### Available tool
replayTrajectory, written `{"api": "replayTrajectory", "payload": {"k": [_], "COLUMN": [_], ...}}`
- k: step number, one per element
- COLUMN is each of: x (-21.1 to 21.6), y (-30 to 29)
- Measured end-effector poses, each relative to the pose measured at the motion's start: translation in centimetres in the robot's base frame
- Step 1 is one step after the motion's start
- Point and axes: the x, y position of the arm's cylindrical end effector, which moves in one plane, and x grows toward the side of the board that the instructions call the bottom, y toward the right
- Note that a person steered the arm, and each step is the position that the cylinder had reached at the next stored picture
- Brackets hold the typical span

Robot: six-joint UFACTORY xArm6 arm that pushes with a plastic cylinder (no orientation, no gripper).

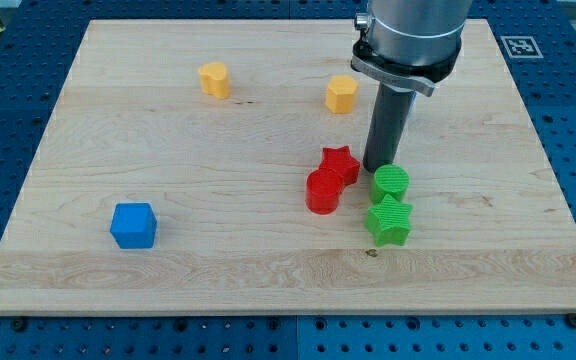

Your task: Move the arm right to the green circle

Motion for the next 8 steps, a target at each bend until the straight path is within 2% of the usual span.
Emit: {"api": "replayTrajectory", "payload": {"k": [3, 5, 8], "x": [1.3, 1.3, 3.7], "y": [7.1, 7.2, 7.7]}}
